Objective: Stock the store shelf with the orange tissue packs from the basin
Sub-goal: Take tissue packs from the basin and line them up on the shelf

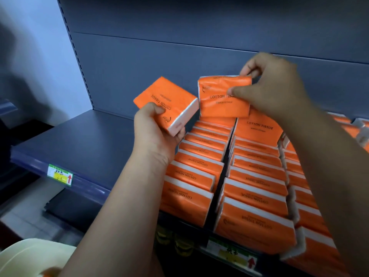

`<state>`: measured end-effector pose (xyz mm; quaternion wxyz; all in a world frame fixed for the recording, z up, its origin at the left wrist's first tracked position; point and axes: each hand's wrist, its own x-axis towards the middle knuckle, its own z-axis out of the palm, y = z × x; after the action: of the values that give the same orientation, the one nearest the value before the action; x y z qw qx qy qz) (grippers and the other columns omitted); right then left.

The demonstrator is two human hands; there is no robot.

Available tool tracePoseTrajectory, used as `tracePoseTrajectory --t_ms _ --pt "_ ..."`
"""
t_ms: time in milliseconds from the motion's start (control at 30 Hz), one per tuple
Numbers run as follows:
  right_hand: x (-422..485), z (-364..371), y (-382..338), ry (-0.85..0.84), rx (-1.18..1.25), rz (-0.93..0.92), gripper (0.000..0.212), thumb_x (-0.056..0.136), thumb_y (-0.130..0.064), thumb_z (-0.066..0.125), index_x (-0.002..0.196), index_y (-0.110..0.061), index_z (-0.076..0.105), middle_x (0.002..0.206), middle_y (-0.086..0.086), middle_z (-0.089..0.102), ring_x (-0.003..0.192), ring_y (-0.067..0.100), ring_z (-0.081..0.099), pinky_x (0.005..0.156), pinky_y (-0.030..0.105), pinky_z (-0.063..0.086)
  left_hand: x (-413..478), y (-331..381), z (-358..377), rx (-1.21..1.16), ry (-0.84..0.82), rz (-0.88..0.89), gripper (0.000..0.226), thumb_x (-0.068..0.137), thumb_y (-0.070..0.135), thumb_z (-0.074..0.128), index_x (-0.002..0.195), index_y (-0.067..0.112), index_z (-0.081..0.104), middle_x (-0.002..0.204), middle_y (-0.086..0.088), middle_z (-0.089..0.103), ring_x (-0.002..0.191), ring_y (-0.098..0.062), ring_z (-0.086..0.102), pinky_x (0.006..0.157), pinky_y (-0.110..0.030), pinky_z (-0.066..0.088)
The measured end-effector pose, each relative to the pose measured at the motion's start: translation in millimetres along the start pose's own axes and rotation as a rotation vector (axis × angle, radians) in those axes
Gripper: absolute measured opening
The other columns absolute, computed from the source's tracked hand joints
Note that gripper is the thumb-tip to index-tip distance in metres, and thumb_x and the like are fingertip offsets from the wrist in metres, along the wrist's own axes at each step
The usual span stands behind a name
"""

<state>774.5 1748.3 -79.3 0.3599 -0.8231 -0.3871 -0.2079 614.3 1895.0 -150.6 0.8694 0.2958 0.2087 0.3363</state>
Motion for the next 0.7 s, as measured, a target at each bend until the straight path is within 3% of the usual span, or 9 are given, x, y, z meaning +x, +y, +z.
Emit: tracePoseTrajectory --t_ms 67,167,267,467,567,700 --pt "-3.2 11.2 3.2 0.015 -0.003 0.03 0.042 0.068 -0.04 0.088 0.099 -0.022 0.067 0.092 -0.001 0.069 0.086 0.018 0.064 0.076 0.035 0.052 1.3 -0.1 -3.5 0.061 -0.011 0.017 0.013 0.083 0.01 0.046 0.086 0.021 0.054 0.079 0.0 0.061 0.075 -0.024 0.06 0.064 -0.03 0.043" --pt "-7.9 27.8 5.5 0.006 -0.065 0.024 0.041 0.074 -0.039 0.085 0.106 -0.023 0.064 0.091 0.001 0.069 0.086 0.024 0.064 0.078 0.039 0.054 5.7 0.0 -6.6 0.161 -0.035 0.077 0.019 0.082 0.008 0.048 0.097 0.018 0.055 0.079 0.002 0.064 0.068 -0.018 0.062 0.059 -0.026 0.045" --pt "-9.4 38.8 8.5 -0.011 -0.145 -0.015 0.045 0.081 -0.037 0.08 0.12 -0.022 0.063 0.098 0.003 0.07 0.093 0.028 0.065 0.079 0.036 0.051 10.3 -0.6 -9.1 0.198 -0.031 0.119 0.022 0.086 0.008 0.052 0.105 0.017 0.06 0.086 0.002 0.07 0.074 -0.016 0.066 0.058 -0.025 0.049" --pt "-10.2 56.6 10.3 -0.027 -0.295 -0.018 0.042 0.082 -0.041 0.078 0.114 -0.018 0.066 0.099 0.01 0.071 0.1 0.035 0.062 0.078 0.037 0.047 16.4 -1.8 -13.7 0.156 0.016 0.15 0.027 0.087 0.003 0.06 0.111 0.012 0.068 0.096 -0.001 0.078 0.085 -0.019 0.073 0.067 -0.028 0.056" --pt "-14.0 62.0 11.7 -0.017 -0.436 -0.036 0.042 0.084 -0.046 0.076 0.111 -0.015 0.066 0.094 0.013 0.07 0.105 0.037 0.056 0.082 0.04 0.043 19.7 -1.5 -16.0 0.124 0.057 0.139 0.046 0.085 0.003 0.064 0.131 0.009 0.063 0.106 -0.007 0.079 0.088 -0.021 0.077 0.066 -0.029 0.058" --pt "-15.2 63.8 14.8 -0.029 -0.494 -0.029 0.043 0.088 -0.047 0.073 0.111 -0.012 0.065 0.101 0.012 0.07 0.108 0.037 0.054 0.084 0.042 0.046 21.5 -2.4 -17.7 0.153 0.07 0.137 0.048 0.085 0.004 0.067 0.132 0.013 0.062 0.108 -0.007 0.079 0.089 -0.021 0.077 0.067 -0.029 0.058"
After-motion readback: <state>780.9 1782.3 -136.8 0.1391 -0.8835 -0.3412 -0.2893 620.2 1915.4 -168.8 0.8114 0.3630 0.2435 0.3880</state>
